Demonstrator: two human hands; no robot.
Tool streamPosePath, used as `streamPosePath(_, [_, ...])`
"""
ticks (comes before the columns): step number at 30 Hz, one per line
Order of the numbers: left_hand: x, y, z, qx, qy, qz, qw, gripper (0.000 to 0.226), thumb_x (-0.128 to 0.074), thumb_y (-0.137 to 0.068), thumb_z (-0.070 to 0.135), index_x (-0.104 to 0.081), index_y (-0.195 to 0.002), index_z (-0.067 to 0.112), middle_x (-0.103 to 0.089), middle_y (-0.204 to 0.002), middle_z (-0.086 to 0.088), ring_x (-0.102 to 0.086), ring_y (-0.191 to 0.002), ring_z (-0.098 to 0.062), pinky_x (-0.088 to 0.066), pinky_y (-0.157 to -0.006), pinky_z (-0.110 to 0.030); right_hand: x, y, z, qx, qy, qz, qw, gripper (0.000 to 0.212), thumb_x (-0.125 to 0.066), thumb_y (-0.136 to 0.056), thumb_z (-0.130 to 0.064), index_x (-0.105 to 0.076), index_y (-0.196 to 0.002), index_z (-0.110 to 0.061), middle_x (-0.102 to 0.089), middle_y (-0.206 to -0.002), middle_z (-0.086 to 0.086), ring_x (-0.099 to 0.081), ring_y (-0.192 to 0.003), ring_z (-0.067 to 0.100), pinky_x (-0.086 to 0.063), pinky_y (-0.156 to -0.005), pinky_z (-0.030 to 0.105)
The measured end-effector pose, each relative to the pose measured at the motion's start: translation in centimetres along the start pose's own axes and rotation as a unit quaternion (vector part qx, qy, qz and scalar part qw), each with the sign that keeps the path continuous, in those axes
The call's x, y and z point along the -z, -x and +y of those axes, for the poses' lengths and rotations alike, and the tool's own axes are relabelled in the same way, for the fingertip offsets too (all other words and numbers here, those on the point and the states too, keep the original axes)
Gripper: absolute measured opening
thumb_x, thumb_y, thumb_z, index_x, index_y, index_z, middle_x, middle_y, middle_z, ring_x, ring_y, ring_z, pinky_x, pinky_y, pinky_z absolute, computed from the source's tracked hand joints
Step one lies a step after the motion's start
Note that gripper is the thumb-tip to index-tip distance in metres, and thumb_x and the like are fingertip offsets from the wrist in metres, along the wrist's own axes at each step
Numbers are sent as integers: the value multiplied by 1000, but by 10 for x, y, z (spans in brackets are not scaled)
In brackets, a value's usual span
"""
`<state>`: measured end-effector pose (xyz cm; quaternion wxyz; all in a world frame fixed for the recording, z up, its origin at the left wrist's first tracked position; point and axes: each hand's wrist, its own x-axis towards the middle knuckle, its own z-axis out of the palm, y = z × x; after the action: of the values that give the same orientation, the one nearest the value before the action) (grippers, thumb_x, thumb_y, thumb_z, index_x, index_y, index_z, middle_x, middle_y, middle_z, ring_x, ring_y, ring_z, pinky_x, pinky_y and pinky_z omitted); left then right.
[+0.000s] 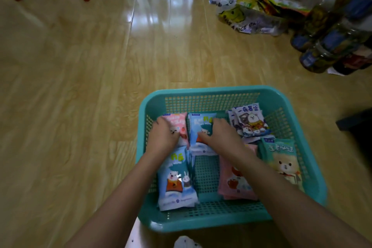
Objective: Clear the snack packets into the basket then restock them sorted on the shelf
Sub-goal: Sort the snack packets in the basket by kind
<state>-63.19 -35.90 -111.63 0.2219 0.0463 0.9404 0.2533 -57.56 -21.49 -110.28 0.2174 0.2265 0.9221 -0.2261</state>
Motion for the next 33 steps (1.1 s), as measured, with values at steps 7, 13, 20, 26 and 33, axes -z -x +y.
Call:
streamPosePath(7, [-13,-6,-4,-5,-39,22,999,54,-68,-80,20,-37,-119,-2,-45,-125,-23,-47,-116,-38,-41,-92,-41,-18,-5,-8,-49,10,12,999,88,-61,-84,-45,-12,-145,-4,-28,-145,20,-39,-128,36,-40,-98,42])
streamPosePath(13, [-9,-16,-2,15,-28,0,1000,53,-71,-78,24,-45,-114,-6,-54,-118,-26,-53,-110,-39,-42,-84,-40,-15,-11,-4,-71,1,48,996,70,-65,-80,-48,-38,-126,-3,-51,-125,15,-54,-111,33,-42,-74,37])
streamPosePath(20, [20,-4,9,-35,206,33,977,19,-57,-90,21,-43,-94,8,-56,-88,-9,-56,-85,-27,-47,-77,-41,14,9,-1,-11,-127,147,981,38,-56,-89,-38,-49,-113,-9,-62,-107,9,-59,-95,30,-46,-69,36])
streamPosePath(26, [59,31,-2,-38,404,57,912,15,-55,-91,22,-46,-102,17,-62,-93,-9,-64,-75,-23,-57,-60,-36,16,55,0,13,-399,-4,917,27,-67,-82,-29,-57,-104,-18,-65,-113,3,-62,-103,19,-52,-92,41])
streamPosePath(33, [70,63,-21,44,502,35,863,18,-49,-92,9,-54,-108,14,-63,-81,-1,-62,-52,-3,-50,-46,-22,-43,86,-21,27,-311,-58,948,22,-68,-80,-36,-49,-84,-29,-67,-100,-2,-64,-88,13,-54,-84,37])
